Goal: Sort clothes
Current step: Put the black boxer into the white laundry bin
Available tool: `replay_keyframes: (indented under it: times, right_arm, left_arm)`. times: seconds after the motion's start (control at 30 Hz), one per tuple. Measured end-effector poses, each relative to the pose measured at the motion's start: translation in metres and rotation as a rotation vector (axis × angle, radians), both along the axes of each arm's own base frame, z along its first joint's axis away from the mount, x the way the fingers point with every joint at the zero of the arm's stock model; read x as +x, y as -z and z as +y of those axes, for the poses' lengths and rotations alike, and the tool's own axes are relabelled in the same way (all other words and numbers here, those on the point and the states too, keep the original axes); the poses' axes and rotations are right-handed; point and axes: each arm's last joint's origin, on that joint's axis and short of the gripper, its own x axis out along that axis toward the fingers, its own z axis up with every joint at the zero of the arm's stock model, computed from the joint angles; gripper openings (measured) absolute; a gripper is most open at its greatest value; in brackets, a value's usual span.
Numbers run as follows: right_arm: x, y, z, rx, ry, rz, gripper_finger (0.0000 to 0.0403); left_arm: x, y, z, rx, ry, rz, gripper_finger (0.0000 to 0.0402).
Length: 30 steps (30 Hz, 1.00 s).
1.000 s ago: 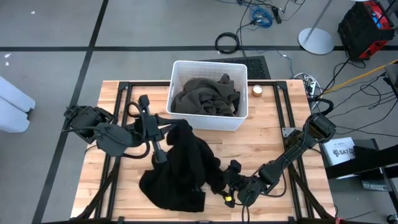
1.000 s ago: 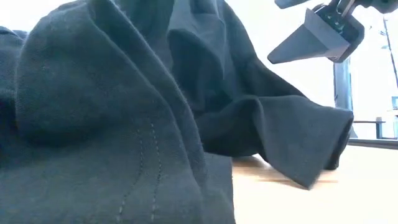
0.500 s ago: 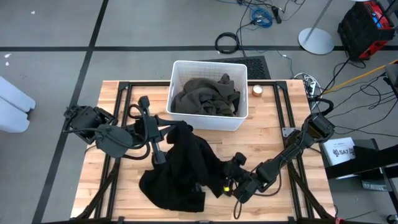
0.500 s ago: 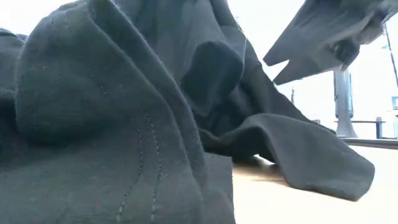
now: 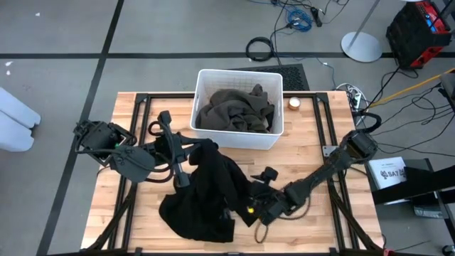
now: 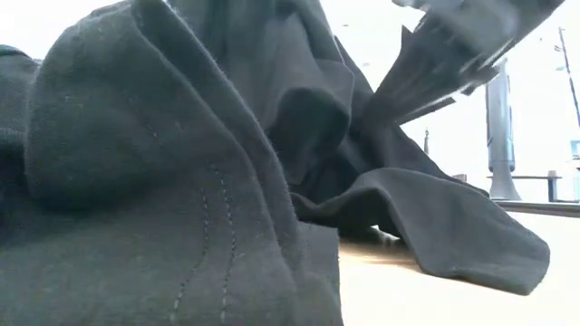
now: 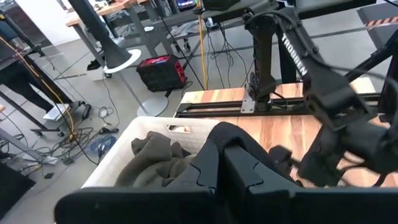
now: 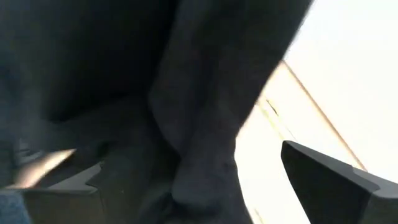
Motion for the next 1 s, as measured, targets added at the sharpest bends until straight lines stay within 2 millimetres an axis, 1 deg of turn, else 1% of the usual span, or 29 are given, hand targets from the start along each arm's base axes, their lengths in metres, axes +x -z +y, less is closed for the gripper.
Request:
replay_keyframes:
  times: [0.1,0.17,0.2,0.27,0.37,0.4,0.43,0.5,0.57,0.63,0.73,0.87,1.0]
  right_arm:
    - [0.015,0.007,-0.010,0.016,-0.015,0.019,0.0333]
    - [0.020,0.010,-0.019,0.059,-0.010,0.043,0.0307]
    - [0.022,0.010,-0.022,0.087,-0.011,0.057,0.0283]
    - [0.022,0.010,-0.027,0.127,-0.020,0.100,0.0210]
    - [0.018,0.002,-0.032,0.164,-0.059,0.153,0.0059]
    - [0.015,-0.002,-0.032,0.159,-0.077,0.162,0.0031]
    - [0.013,-0.007,-0.033,0.155,-0.079,0.156,0.0021]
    - [0.007,-0.022,-0.037,0.144,-0.066,0.145,0.0015]
    - [0.000,-0.046,-0.039,0.107,-0.059,0.126,0.0006]
    - [-0.010,-0.077,-0.040,0.042,-0.037,0.079,0.0004]
    - [-0.027,-0.133,-0.040,-0.045,-0.035,-0.026,0.0002]
    - [-0.052,-0.211,-0.039,-0.135,-0.070,-0.231,0.0002]
    - [-0.072,-0.274,-0.042,-0.226,-0.120,-0.377,0.0001]
  left_arm:
    - [0.000,0.000,0.000,0.000,0.000,0.000,0.0008]
    - [0.000,0.000,0.000,0.000,0.000,0.001,0.0008]
    - [0.000,0.000,0.000,-0.001,0.002,0.001,0.0008]
    - [-0.001,0.000,-0.002,-0.003,0.012,0.003,0.0008]
    - [-0.001,0.000,-0.002,-0.003,0.017,0.004,0.0008]
    - [-0.001,0.000,-0.002,-0.004,0.017,0.004,0.0008]
    - [-0.001,0.000,-0.003,-0.004,0.017,0.004,0.0008]
    - [-0.001,0.000,-0.003,-0.003,0.021,0.004,0.0008]
    - [-0.001,0.000,-0.004,-0.004,0.022,0.004,0.0008]
    - [-0.001,0.000,-0.004,-0.003,0.022,0.004,0.0008]
    - [-0.002,0.000,-0.003,-0.003,0.022,0.002,0.0008]
    - [-0.005,-0.003,-0.001,0.023,-0.015,-0.016,0.0008]
    - [-0.009,-0.013,0.000,0.127,-0.049,-0.057,0.0008]
